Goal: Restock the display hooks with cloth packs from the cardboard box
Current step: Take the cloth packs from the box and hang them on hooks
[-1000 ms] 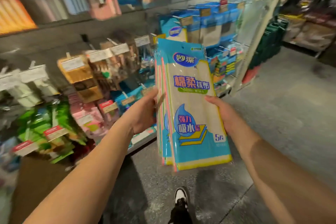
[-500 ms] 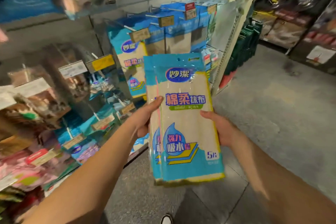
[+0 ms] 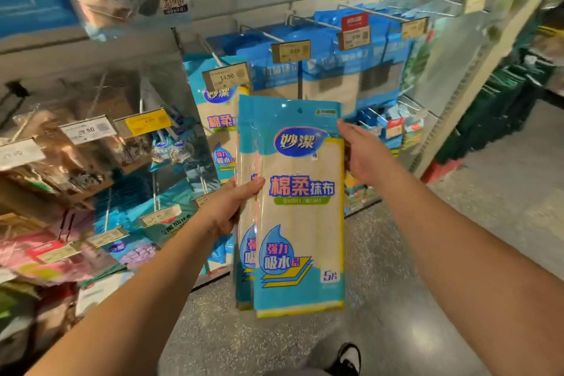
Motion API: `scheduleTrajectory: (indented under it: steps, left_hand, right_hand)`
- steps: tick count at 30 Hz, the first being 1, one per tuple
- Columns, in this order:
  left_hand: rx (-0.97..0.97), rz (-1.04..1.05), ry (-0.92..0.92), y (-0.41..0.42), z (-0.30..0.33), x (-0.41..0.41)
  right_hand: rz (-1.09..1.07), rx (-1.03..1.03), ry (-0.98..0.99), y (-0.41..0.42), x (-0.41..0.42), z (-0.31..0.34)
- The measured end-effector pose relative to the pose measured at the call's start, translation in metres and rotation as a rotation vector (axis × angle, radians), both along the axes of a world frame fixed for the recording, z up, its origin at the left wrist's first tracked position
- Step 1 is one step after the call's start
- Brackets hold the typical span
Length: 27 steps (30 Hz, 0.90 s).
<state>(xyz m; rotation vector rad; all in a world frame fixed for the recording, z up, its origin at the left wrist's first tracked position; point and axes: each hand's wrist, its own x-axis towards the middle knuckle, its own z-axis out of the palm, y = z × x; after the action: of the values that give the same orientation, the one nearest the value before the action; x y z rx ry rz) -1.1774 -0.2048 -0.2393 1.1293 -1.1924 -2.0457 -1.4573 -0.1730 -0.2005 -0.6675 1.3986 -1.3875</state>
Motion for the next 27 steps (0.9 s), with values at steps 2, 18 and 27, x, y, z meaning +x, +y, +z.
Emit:
scheduleTrajectory:
  steps: [2,18,27]
  left_hand:
    - [-0.038,0.006,-0.043,-0.001,0.001,-0.015]
    - [-0.315,0.256,-0.615,0.003,-0.003,0.02]
    - [-0.709,-0.148,-1.291,-0.022,0.003,0.03]
  right_hand:
    - [0.02,0.004,-0.035,-0.017,-0.017,-0.004]
    - [0.136,-0.09,-0.086,-0.097,-0.053,0.007]
    - [0.211,-0.085,0.112,-0.136,-0.057,-0.001]
